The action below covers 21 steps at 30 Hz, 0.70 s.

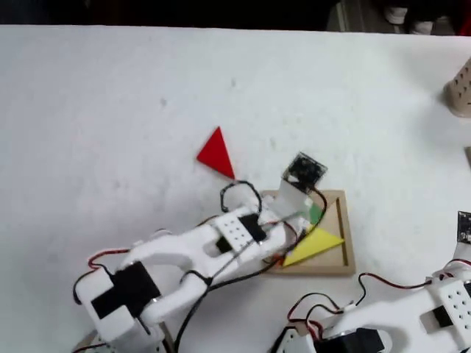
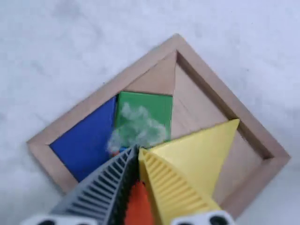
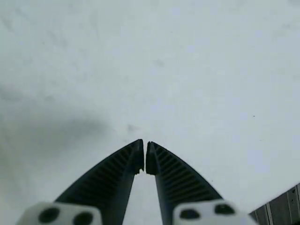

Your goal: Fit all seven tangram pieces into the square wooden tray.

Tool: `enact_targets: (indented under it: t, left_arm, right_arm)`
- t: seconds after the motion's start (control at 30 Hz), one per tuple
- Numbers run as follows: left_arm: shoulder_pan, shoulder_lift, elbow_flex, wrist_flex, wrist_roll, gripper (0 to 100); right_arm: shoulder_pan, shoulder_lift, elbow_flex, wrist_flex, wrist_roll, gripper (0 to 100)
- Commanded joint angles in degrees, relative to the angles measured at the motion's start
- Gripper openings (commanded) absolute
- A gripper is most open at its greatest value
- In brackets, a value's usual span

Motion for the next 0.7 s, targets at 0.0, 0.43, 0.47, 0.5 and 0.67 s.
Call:
enact_targets:
  t: [0.0,0.43,0.47,0.5,0.67]
  left_arm:
    - [4.09,-3.03,-1.76,-0.62,0.35,2]
    - [4.26,-5.85,-2.20,-0.53,0.35,2]
    - [4.18,-7.43,-1.85,-0.53,0.26,2]
    - [4.18,-9.36,-1.58,-0.09,0.18,2]
    - [6.37,-21.85,2.73,3.08,-2.90,2]
  right_arm:
    - [-0.75,-0.75,-0.26,-1.19,0.62,1.7]
    - [-2.51,-0.84,0.97,-1.19,0.70,1.7]
    - [-2.77,-0.84,1.05,-1.19,0.70,1.7]
    - [-3.03,-0.66,1.05,-1.19,0.70,1.7]
    - [-3.30,-0.75,1.32,-1.10,0.62,1.7]
